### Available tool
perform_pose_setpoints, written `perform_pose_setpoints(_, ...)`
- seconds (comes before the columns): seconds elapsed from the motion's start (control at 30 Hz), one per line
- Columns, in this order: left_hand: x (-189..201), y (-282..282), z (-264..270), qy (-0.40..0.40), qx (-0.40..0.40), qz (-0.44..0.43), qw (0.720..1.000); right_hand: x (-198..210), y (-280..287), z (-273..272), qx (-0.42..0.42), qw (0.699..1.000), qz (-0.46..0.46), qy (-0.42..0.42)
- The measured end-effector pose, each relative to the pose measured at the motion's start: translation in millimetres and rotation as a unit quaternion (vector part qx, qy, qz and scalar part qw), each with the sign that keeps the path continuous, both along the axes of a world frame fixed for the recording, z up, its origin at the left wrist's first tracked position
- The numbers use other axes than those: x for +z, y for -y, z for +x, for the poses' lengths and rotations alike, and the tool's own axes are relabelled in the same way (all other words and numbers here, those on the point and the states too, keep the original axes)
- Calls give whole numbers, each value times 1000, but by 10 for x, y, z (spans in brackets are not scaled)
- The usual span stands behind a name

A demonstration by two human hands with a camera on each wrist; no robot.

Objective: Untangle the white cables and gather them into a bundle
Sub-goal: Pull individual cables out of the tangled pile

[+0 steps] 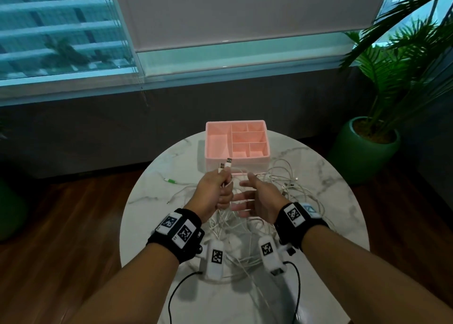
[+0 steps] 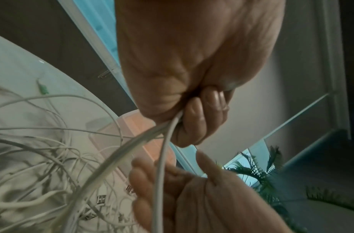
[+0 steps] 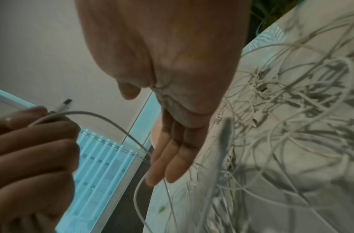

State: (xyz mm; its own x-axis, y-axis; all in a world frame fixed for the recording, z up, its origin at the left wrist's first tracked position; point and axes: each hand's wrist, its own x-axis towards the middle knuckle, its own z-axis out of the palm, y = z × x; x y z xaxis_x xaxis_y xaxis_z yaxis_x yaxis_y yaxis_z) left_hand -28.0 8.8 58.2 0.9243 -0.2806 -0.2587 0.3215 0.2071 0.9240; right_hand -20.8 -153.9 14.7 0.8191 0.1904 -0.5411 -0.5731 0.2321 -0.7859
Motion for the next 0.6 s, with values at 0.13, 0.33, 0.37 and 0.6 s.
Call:
perform_pose_setpoints(0.13, -63, 64, -34, 19, -31, 28, 999, 209, -70, 154, 46, 996, -9, 79)
perform_pose_setpoints(0.33, -267, -111, -5, -10, 24, 51, 998, 617, -16, 477, -142, 972, 109, 150)
perform_pose_setpoints(0.37, -309, -161, 13, -14, 34, 58, 998, 698, 12, 525, -173, 963, 142, 150)
perform_pose_setpoints(0.6, -535, -455, -54, -42, 69, 147, 986, 1194, 437, 832, -245, 947, 39, 205)
